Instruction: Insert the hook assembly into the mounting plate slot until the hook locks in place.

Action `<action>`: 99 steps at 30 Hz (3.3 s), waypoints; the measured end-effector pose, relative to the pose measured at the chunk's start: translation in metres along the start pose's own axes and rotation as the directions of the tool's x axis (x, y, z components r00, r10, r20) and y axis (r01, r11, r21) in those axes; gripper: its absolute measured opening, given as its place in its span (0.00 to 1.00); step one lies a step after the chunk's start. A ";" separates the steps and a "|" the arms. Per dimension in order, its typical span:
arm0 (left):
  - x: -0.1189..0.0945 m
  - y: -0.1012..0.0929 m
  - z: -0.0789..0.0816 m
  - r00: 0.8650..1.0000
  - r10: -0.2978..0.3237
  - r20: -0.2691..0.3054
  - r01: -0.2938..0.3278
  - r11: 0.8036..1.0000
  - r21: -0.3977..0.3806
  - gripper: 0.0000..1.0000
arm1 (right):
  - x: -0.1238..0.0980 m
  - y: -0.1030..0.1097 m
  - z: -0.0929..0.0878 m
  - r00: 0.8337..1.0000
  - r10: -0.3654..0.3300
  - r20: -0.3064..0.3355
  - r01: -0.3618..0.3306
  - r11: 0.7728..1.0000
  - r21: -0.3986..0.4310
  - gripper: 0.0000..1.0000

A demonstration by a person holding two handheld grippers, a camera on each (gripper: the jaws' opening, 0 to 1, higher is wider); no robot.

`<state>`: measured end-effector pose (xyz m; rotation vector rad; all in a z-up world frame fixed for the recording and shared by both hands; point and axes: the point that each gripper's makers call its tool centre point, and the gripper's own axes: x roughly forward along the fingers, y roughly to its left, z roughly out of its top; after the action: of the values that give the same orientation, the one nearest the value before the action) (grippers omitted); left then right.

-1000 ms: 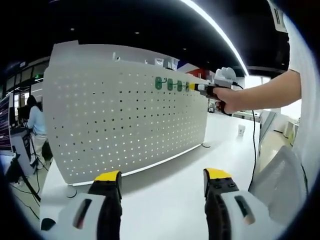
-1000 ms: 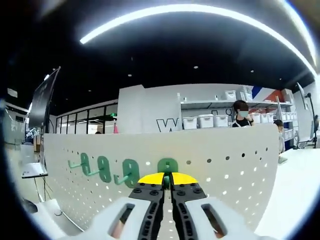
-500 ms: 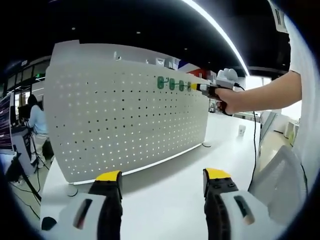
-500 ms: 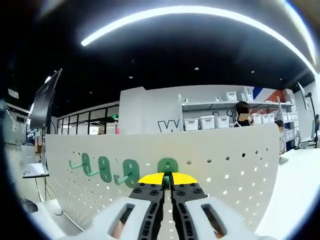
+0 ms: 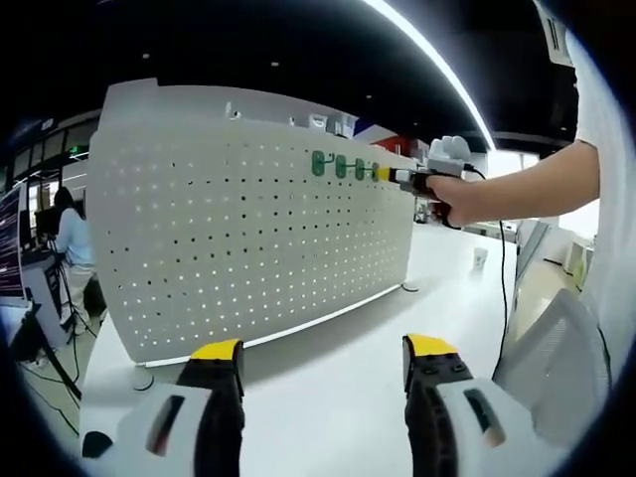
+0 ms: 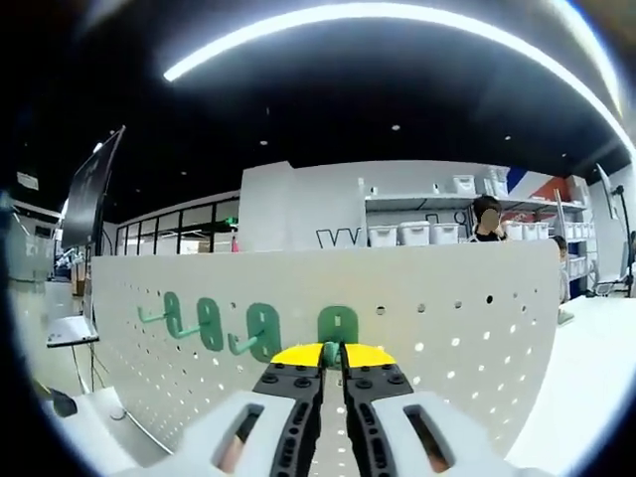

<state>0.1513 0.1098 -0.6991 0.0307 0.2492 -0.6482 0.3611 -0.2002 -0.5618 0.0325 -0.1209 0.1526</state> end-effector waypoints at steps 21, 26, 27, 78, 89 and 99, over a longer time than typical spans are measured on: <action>0.003 -0.004 0.000 1.000 -0.009 -0.001 0.009 1.000 0.000 0.67 | -0.016 0.012 -0.014 0.981 0.178 -0.075 -0.187 0.975 -0.122 0.37; 0.004 -0.006 0.002 1.000 -0.016 0.005 0.016 1.000 0.001 0.68 | -0.027 0.022 -0.024 0.960 0.260 -0.101 -0.270 0.957 -0.106 0.49; 0.004 -0.006 0.002 1.000 -0.015 0.006 0.015 1.000 0.001 0.68 | -0.029 0.024 -0.025 0.957 0.269 -0.106 -0.280 0.954 -0.105 0.50; 0.001 -0.008 0.008 0.999 -0.018 0.037 0.018 1.000 0.005 0.71 | -0.172 0.012 -0.069 0.928 0.339 -0.158 -0.338 0.941 0.033 0.60; -0.009 -0.004 0.005 0.999 -0.001 0.042 0.001 1.000 0.002 0.73 | -0.203 0.014 -0.085 0.913 0.357 -0.195 -0.353 0.934 0.054 0.61; -0.023 0.005 -0.001 0.999 0.024 0.040 -0.024 1.000 0.014 0.77 | -0.225 0.013 -0.097 0.910 0.355 -0.215 -0.347 0.935 0.075 0.62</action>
<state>0.1364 0.1275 -0.6948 0.0350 0.2052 -0.6263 0.1497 -0.2169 -0.6848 0.0284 0.1060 0.5178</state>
